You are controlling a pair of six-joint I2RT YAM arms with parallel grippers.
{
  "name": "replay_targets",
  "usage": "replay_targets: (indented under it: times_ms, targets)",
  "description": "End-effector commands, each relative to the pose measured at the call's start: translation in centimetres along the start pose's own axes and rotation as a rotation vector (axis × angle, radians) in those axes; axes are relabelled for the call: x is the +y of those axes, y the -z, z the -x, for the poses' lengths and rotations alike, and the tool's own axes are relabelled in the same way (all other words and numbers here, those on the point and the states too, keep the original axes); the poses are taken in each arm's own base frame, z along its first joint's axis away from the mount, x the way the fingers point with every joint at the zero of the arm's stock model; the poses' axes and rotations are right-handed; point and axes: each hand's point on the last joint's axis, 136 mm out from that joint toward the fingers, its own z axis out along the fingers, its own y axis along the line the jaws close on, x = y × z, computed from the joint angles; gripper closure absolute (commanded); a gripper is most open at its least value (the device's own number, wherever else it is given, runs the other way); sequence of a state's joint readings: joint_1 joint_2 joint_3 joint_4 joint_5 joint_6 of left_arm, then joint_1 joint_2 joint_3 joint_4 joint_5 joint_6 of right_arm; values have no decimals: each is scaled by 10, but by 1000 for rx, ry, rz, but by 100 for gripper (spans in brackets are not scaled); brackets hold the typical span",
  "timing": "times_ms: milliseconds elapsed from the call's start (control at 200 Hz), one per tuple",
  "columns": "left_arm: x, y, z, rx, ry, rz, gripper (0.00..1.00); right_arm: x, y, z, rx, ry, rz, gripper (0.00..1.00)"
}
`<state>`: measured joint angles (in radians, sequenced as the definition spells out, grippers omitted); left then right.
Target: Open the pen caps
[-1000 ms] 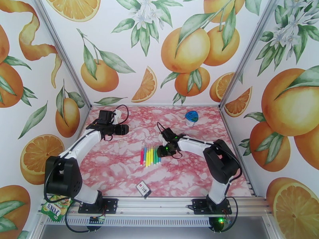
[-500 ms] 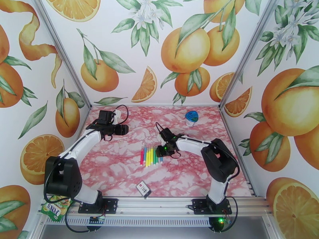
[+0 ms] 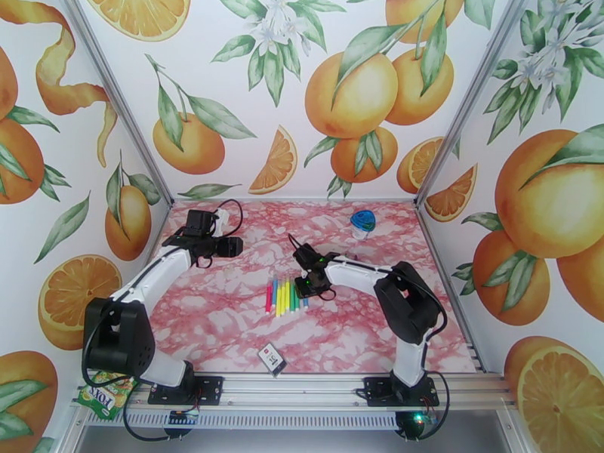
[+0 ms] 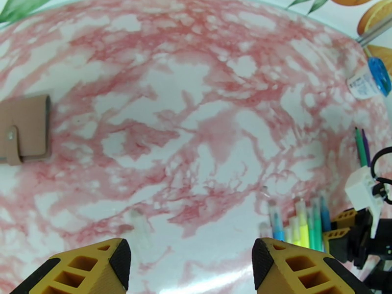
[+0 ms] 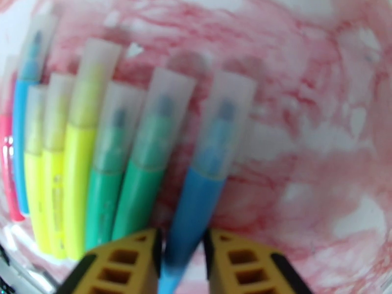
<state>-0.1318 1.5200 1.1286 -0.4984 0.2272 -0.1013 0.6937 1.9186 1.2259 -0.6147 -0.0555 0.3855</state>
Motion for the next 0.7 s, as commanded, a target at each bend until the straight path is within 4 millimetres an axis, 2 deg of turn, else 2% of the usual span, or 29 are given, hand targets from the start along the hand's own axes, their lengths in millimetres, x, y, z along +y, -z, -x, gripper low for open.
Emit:
replay_targets:
  times_ms: [0, 445, 691]
  targets:
    - [-1, 9, 3, -26, -9, 1, 31, -25, -13, -2, 5, -23, -142, 72]
    - [-2, 11, 4, -30, -8, 0, 31, -45, -19, -4, -8, -44, -247, 78]
    - [-4, 13, 5, -36, -7, -10, 31, -43, -8, 6, -70, -53, -235, 82]
